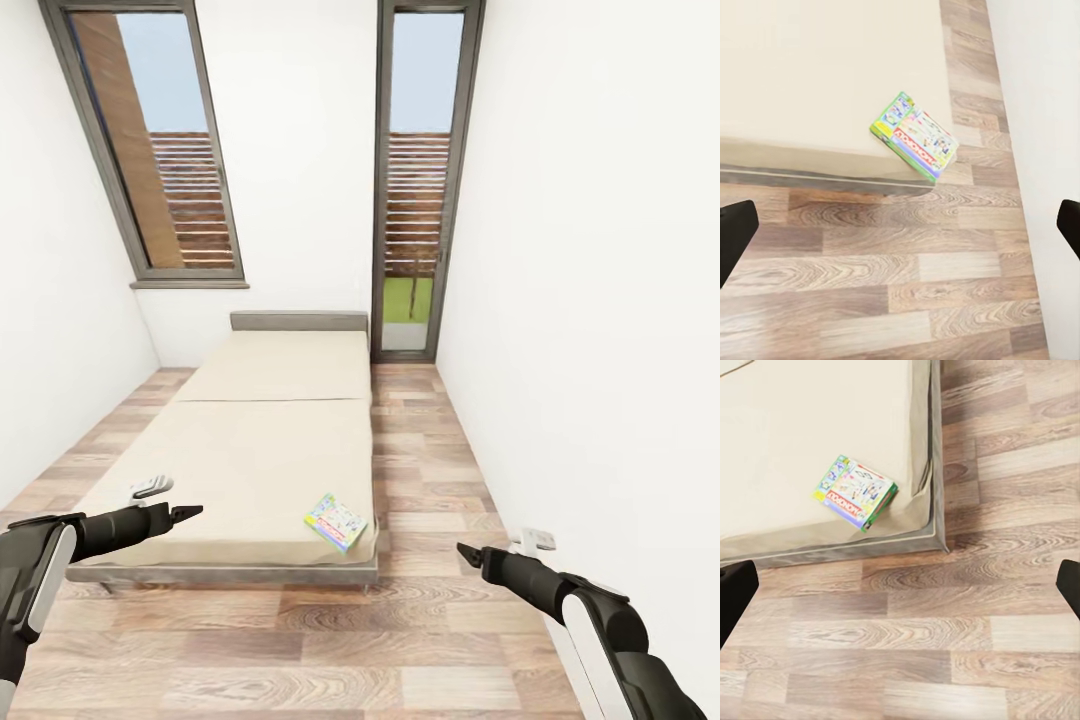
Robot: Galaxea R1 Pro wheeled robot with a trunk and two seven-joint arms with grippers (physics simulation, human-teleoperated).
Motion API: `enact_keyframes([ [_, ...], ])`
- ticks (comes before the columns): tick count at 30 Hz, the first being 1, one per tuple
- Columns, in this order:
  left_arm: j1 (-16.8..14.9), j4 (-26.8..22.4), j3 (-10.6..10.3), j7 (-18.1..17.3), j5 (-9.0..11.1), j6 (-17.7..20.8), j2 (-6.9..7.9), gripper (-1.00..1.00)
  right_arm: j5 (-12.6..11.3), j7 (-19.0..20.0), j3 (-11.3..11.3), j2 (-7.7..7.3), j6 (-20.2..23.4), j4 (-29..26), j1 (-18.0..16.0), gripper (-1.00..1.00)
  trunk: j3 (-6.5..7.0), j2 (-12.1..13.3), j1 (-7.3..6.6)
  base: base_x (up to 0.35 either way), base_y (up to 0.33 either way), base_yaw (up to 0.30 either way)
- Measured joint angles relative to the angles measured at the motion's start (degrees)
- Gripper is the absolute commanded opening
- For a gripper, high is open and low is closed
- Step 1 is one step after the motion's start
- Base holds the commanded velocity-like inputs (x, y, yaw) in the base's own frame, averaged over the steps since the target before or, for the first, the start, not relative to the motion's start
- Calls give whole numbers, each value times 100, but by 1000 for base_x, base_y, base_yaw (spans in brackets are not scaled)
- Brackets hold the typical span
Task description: Put all the toys in the child's room - the three board games (two on the bed and one on the table), the two jigsaw puzzles on the table, and the tennis ball on the table - inside the toy box on the table in the child's room.
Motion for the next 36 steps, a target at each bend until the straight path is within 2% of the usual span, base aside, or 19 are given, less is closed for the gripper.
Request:
enact_keyframes([
  [10, 0, 0, 0, 7, -3, -5, 0, 100, 0, 8, 0, 1, 8, 0, 0, 100, 0, 0, 0, 61, -150, 0],
  [36, 0, 0, 0, 9, -3, -10, 0, 100, 10, 44, 17, 0, 24, 0, 0, 100, 0, 1, -1, 25, -34, 0],
])
